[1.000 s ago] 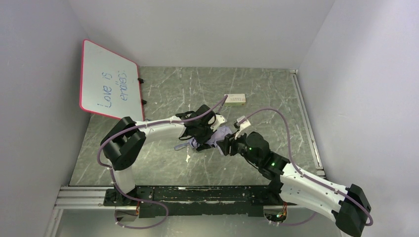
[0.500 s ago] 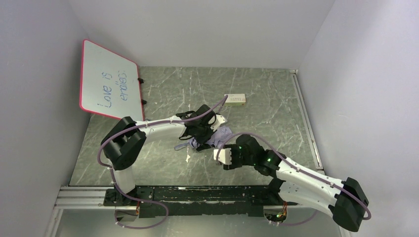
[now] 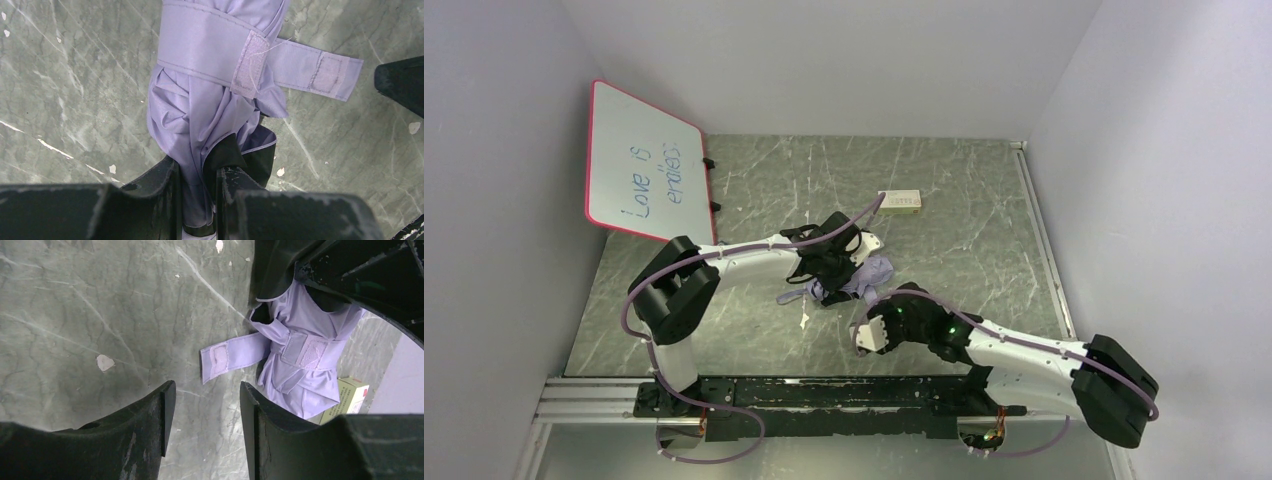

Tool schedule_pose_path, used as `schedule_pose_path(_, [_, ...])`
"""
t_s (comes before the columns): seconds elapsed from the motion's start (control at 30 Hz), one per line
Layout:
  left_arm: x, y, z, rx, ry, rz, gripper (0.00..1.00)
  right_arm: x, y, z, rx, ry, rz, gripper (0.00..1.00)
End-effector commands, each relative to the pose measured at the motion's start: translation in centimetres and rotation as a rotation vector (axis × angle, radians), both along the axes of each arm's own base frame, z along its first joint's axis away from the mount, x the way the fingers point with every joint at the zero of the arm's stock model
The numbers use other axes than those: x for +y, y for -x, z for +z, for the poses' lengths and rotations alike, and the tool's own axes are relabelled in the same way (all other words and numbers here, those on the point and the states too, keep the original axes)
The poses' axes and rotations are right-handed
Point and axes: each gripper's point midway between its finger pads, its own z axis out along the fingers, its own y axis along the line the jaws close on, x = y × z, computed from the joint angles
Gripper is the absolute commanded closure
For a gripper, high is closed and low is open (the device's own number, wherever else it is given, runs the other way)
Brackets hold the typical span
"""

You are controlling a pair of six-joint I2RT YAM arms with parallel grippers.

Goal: Put away the umbrella

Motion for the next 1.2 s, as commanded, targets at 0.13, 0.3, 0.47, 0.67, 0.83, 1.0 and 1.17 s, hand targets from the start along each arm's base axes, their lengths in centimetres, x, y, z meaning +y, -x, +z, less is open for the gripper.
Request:
schedule_pose_path(0.13, [9.1, 3.2, -6.9, 0.132, -0.383, 0.035, 0.95, 1.0, -1.1, 0.0, -0.107, 0.003, 0.023, 0.47])
schedule_pose_path(0.3, [9.1, 3.2, -6.9, 0.132, -0.383, 0.033, 0.95, 1.0, -1.3, -0.7, -0.116, 0.033, 0.02, 0.47])
schedule_pose_path(0.47, [9.1, 3.3, -7.0, 0.135, -0.383, 0.033, 0.95, 1.3, -1.6, -1.1, -0.118, 0.044, 0.016, 0.47])
schedule_pose_path(0.67, [9.1, 3.3, -6.9, 0.132, -0.385, 0.033, 0.95, 1.5, -2.2, -1.4, -0.125, 0.055, 0.0, 0.47])
schedule_pose_path(0.83, [9.1, 3.3, -6.9, 0.134, -0.383, 0.032, 0.95, 2.4, -2.8, -0.5, -0.137, -0.023, -0.039, 0.47])
schedule_pose_path(1.0, [9.0, 3.3, -7.0, 0.133, -0.384, 0.03, 0.95, 3.1, -3.5, 0.2, -0.139, -0.092, -0.09, 0.47])
schedule_pose_path(1.17, [9.0, 3.4, -6.9, 0.134, -0.384, 0.029, 0.95, 3.1, -4.0, 0.1, -0.141, -0.078, -0.101, 0.55])
